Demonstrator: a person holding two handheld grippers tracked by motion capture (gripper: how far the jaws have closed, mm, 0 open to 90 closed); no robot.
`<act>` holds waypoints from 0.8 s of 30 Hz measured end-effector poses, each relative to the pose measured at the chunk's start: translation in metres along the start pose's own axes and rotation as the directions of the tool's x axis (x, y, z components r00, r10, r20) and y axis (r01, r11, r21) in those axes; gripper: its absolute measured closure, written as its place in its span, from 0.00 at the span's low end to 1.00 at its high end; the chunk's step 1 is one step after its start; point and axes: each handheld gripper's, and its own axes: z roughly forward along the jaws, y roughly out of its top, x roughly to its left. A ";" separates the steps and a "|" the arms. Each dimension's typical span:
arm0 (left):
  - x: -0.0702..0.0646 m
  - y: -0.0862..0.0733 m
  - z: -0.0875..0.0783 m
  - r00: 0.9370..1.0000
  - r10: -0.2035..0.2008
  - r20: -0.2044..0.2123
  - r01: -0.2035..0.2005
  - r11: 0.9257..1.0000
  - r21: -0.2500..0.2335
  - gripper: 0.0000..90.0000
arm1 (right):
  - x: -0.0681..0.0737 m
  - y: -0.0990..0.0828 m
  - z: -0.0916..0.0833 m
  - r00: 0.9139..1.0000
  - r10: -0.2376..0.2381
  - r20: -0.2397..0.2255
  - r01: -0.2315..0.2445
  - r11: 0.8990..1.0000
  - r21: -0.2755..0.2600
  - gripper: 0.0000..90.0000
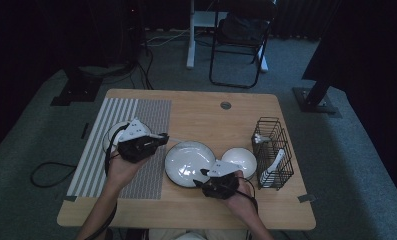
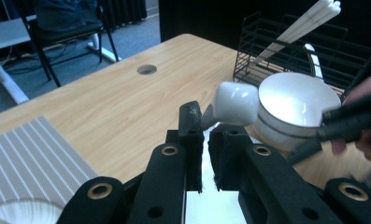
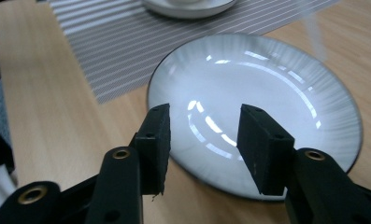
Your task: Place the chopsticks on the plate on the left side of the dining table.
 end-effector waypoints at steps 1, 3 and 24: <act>0.000 -0.002 -0.002 1.000 -0.004 -0.003 0.004 1.000 0.003 0.94 | -0.002 0.003 0.000 1.000 -0.001 -0.001 0.001 1.000 -0.004 0.65; -0.002 -0.007 -0.005 1.000 -0.012 -0.008 0.012 1.000 0.005 0.94 | -0.005 0.008 0.001 1.000 0.006 -0.006 -0.006 1.000 -0.008 0.68; -0.032 -0.013 -0.039 1.000 0.011 0.027 -0.011 1.000 0.005 0.94 | -0.008 0.040 0.051 0.994 -0.082 0.073 0.077 0.994 0.073 0.71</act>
